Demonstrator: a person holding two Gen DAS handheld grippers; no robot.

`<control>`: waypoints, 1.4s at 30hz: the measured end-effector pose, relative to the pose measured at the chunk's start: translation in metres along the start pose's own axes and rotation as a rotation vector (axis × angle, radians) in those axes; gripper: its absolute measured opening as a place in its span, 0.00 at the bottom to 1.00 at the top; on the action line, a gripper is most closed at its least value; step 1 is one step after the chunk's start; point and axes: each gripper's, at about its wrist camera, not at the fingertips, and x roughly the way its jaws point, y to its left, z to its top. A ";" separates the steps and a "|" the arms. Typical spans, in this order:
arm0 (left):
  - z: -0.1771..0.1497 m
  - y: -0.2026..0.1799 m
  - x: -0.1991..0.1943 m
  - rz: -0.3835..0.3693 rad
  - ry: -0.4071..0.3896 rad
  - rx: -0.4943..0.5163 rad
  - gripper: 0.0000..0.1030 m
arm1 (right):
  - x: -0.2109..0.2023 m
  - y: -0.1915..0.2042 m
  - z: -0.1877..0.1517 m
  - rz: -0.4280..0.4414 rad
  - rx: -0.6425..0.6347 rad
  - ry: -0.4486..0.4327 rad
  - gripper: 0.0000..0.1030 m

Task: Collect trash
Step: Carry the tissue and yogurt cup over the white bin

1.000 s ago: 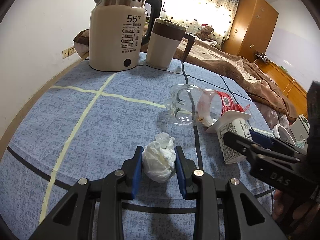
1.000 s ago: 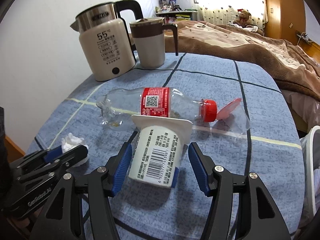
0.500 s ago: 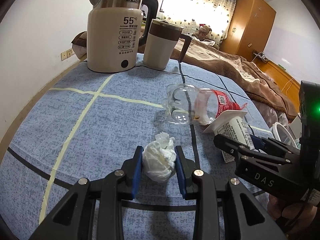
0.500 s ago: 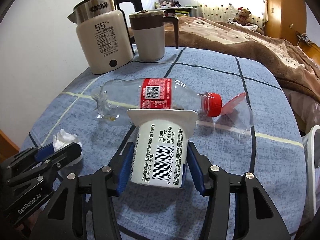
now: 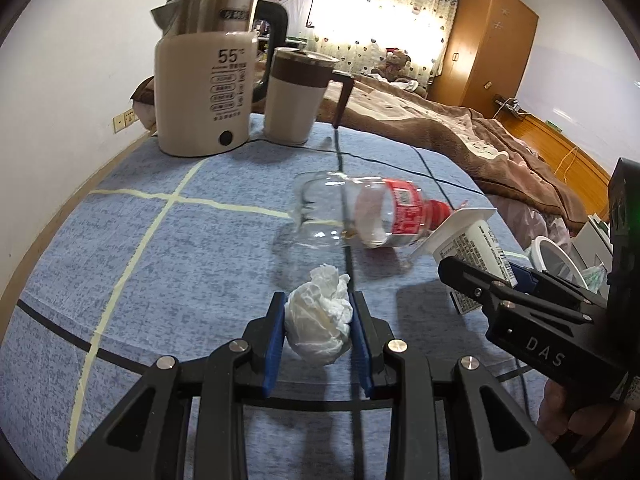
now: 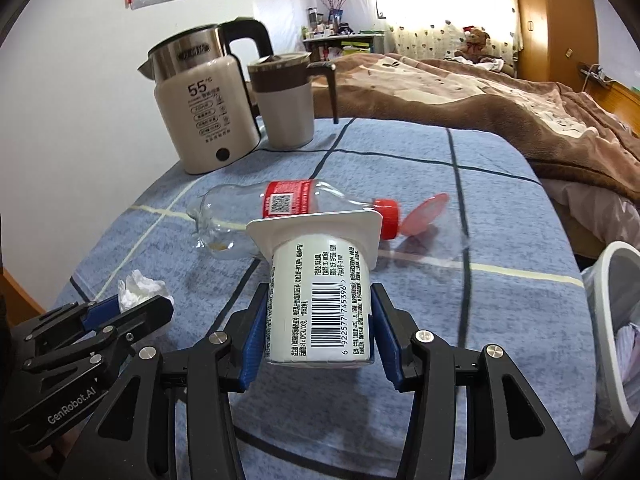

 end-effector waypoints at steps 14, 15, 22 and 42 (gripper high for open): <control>0.007 -0.062 -0.010 -0.073 -0.039 0.079 0.31 | -0.054 -0.056 -0.009 -0.044 0.059 -0.069 0.48; 0.007 -0.067 -0.009 -0.078 -0.040 0.083 0.31 | -0.058 -0.061 -0.009 -0.050 0.066 -0.075 0.48; 0.011 -0.108 -0.002 -0.130 -0.036 0.133 0.31 | -0.081 -0.103 -0.014 -0.106 0.118 -0.094 0.48; 0.013 -0.244 0.021 -0.277 -0.010 0.310 0.32 | -0.135 -0.223 -0.039 -0.280 0.266 -0.122 0.48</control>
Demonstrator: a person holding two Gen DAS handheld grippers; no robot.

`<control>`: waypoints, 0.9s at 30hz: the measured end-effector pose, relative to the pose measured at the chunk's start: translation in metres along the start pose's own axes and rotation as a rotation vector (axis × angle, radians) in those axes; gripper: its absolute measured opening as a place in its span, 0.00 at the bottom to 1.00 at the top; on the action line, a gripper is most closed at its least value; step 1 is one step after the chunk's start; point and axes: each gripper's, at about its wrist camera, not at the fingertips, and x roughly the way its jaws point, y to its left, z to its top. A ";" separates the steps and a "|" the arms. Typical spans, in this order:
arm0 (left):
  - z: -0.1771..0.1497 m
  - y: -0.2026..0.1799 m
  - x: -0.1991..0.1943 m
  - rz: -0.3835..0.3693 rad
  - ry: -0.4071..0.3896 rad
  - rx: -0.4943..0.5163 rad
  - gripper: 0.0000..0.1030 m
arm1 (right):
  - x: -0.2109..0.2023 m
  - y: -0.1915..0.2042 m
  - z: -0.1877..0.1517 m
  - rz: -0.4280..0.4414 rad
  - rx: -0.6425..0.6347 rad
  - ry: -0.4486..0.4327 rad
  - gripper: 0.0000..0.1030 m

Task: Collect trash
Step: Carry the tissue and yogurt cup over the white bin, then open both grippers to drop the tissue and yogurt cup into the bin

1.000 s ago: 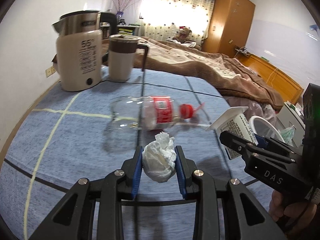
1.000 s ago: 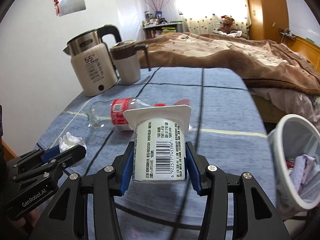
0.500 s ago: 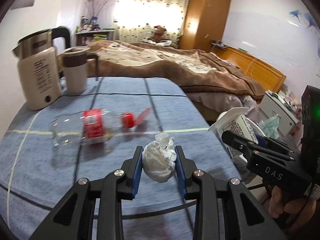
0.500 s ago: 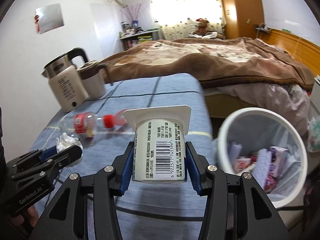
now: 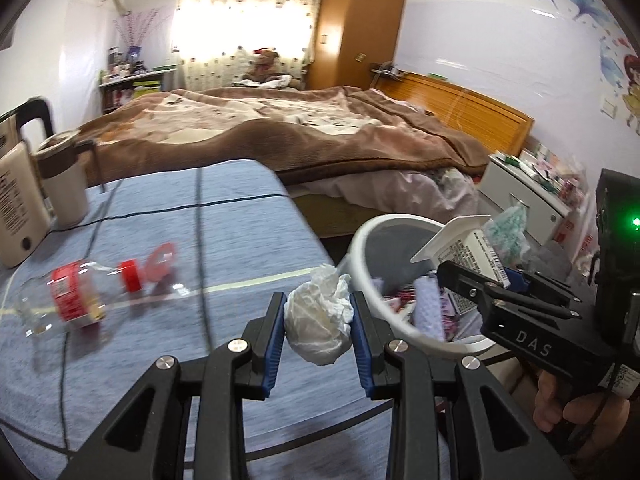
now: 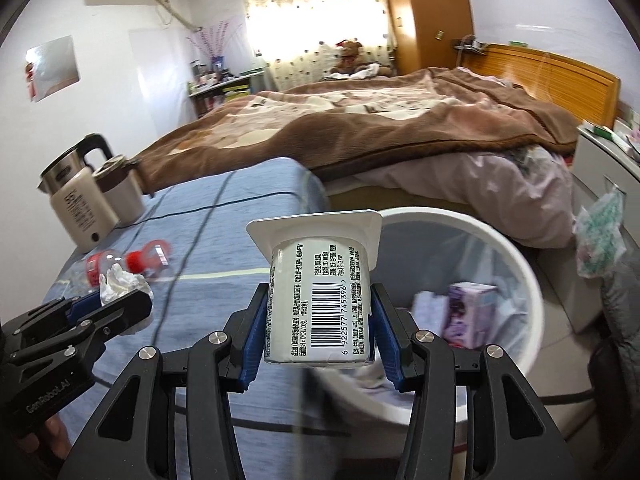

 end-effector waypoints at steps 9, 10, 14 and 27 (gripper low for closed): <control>0.012 -0.045 0.033 -0.055 0.036 0.051 0.32 | 0.004 -0.054 0.001 -0.083 0.030 0.020 0.48; 0.012 -0.050 0.036 -0.061 0.037 0.055 0.32 | 0.005 -0.059 0.001 -0.095 0.033 0.023 0.48; 0.014 -0.066 0.051 -0.068 0.059 0.069 0.32 | 0.009 -0.076 -0.003 -0.110 0.045 0.043 0.48; 0.012 -0.092 0.080 -0.079 0.122 0.095 0.42 | 0.026 -0.105 -0.011 -0.140 0.049 0.088 0.48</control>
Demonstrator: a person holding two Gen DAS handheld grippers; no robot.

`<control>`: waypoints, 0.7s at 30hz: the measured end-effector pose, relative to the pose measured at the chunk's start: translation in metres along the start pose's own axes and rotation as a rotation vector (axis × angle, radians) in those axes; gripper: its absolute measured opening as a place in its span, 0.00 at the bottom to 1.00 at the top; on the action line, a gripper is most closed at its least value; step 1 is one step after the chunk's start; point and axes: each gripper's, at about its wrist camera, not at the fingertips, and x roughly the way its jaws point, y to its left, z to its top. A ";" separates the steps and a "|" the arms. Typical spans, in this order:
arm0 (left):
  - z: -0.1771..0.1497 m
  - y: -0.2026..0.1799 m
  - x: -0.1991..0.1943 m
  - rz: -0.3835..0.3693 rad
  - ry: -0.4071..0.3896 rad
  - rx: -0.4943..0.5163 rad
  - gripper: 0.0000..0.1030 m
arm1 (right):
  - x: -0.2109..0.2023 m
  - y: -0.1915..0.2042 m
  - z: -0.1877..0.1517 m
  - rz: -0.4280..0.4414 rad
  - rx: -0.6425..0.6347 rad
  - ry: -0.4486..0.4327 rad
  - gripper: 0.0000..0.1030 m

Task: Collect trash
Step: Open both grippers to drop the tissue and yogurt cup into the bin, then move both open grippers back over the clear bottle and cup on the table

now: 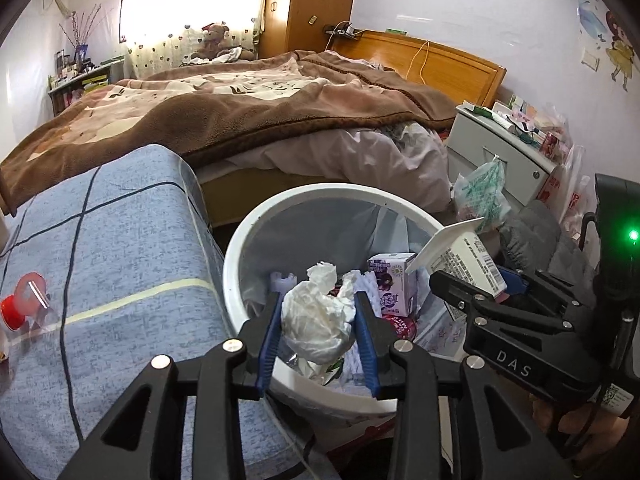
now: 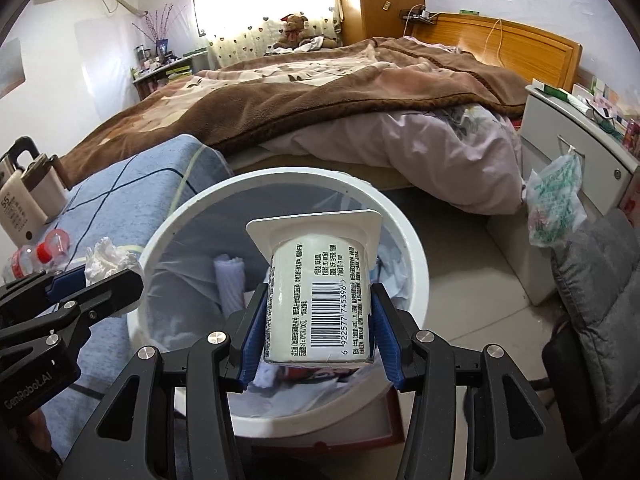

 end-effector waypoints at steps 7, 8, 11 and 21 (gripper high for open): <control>0.000 -0.002 0.001 0.011 -0.007 -0.003 0.57 | -0.002 -0.004 -0.002 -0.003 0.011 -0.010 0.56; 0.000 -0.002 0.001 0.009 -0.007 -0.002 0.57 | -0.002 -0.004 -0.001 0.001 0.017 -0.010 0.56; -0.001 -0.003 0.000 0.008 -0.006 0.001 0.57 | -0.003 -0.005 -0.002 0.001 0.025 -0.011 0.56; -0.006 0.001 -0.013 0.032 -0.030 -0.006 0.61 | -0.016 -0.002 -0.005 0.006 0.055 -0.041 0.56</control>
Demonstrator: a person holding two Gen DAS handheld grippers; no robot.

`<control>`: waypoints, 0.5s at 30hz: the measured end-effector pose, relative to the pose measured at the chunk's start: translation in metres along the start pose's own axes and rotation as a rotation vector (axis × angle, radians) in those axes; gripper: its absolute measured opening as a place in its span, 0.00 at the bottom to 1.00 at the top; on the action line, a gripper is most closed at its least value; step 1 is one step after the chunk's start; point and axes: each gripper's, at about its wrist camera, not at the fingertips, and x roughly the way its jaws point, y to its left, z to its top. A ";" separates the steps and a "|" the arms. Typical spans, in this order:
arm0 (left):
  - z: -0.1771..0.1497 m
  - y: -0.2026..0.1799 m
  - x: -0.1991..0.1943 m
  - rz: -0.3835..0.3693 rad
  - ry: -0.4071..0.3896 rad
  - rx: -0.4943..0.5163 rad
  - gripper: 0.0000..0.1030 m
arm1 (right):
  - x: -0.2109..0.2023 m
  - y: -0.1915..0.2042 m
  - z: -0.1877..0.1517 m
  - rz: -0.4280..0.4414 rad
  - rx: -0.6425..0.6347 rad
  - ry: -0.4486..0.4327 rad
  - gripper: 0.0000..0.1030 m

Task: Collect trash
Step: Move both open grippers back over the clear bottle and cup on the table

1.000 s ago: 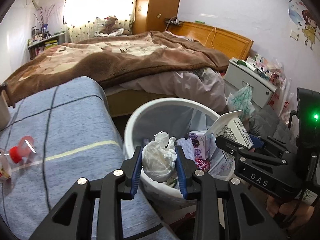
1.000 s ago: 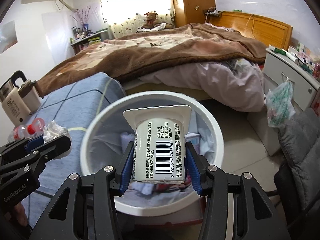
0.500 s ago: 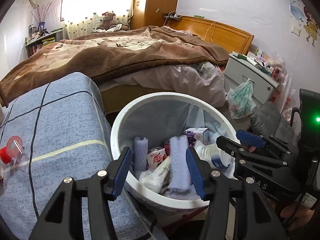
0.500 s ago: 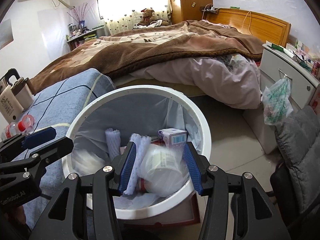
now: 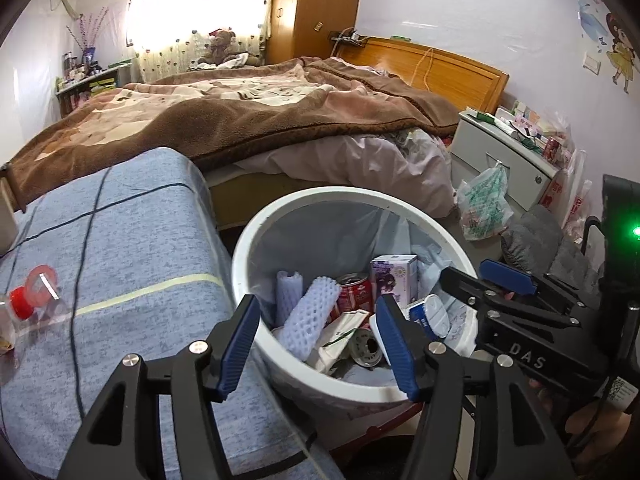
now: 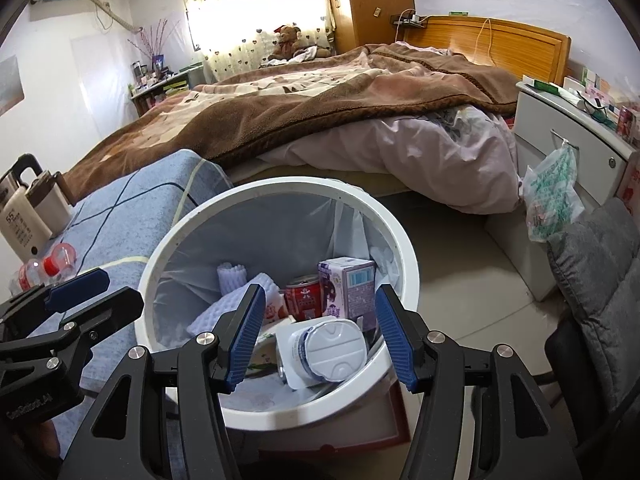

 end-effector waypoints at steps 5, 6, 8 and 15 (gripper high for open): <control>-0.003 0.004 -0.012 0.024 -0.023 -0.007 0.61 | -0.012 0.008 -0.002 -0.009 -0.010 -0.026 0.56; -0.004 0.007 -0.015 0.017 -0.023 -0.016 0.61 | -0.015 0.011 -0.003 -0.017 -0.015 -0.038 0.56; -0.007 0.011 -0.021 0.025 -0.033 -0.025 0.61 | -0.021 0.017 -0.004 -0.024 -0.022 -0.050 0.56; -0.014 0.031 -0.045 0.058 -0.076 -0.047 0.61 | -0.029 0.041 -0.005 0.029 -0.026 -0.063 0.56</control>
